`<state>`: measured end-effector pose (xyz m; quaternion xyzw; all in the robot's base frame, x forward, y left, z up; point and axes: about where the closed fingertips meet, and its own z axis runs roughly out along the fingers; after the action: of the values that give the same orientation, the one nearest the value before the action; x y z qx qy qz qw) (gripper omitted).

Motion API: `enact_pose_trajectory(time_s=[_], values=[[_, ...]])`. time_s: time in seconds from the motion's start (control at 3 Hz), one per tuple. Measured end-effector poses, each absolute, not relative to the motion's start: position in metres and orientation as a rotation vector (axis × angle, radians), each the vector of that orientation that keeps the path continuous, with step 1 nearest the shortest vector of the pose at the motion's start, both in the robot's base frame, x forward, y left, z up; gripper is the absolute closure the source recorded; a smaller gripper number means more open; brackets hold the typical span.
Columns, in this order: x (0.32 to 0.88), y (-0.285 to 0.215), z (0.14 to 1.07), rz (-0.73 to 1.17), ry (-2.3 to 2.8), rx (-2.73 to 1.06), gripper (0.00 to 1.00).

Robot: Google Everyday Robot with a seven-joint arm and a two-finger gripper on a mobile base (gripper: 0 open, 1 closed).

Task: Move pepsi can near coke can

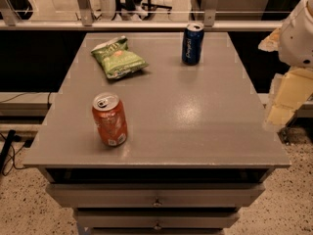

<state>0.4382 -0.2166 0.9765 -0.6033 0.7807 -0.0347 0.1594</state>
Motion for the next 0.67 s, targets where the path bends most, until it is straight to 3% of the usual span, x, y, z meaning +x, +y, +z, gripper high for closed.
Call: enact_pose_trajectory(time_s=[0.67], values=[[0.465, -0.213, 0.97, -0.061, 2.218, -1.67, 0.0]])
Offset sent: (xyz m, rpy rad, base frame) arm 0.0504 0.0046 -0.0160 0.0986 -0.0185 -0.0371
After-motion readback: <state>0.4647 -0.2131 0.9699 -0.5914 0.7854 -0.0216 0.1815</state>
